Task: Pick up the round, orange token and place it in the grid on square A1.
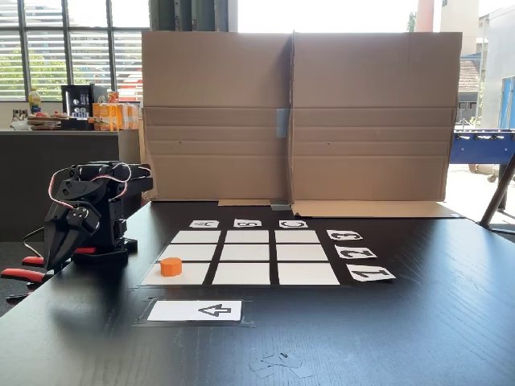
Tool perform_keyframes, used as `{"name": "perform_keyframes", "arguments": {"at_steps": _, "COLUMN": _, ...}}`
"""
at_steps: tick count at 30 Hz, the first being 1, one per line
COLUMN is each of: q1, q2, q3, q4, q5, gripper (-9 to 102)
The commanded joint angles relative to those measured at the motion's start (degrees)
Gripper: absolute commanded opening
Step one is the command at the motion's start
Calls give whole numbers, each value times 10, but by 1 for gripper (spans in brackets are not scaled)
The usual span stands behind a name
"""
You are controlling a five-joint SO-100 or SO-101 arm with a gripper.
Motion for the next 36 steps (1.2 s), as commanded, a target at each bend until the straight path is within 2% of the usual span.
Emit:
{"name": "perform_keyframes", "arguments": {"at_steps": 1, "q1": 54, "q2": 20, "q3": 2, "q4": 15, "q5": -4, "gripper": -1}}
{"name": "perform_keyframes", "arguments": {"at_steps": 36, "q1": 59, "q2": 76, "q3": 2, "q4": 63, "q5": -23, "gripper": 0}}
